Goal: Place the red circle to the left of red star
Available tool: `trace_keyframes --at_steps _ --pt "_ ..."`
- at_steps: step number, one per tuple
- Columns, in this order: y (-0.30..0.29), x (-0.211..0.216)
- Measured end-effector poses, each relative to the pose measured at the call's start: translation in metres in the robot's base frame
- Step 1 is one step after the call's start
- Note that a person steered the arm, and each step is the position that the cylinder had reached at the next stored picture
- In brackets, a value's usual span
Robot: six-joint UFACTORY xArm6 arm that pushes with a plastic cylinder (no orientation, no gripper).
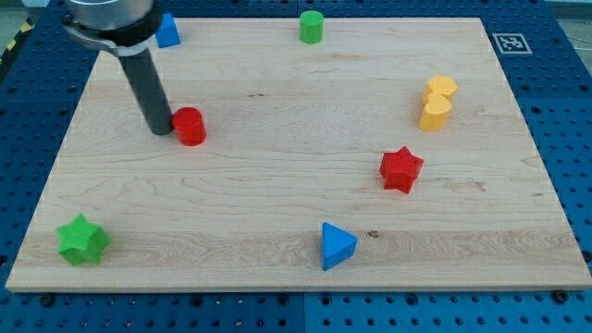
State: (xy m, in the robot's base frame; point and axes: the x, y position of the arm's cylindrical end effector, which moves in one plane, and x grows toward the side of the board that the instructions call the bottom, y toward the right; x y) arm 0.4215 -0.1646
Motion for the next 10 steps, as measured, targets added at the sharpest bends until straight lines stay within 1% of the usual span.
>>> trace_keyframes --at_steps 1,3,5,6,10 --pt "0.031 0.0" --pt "0.071 0.0" --pt "0.1 0.017" --pt "0.101 0.027" --pt "0.183 0.029"
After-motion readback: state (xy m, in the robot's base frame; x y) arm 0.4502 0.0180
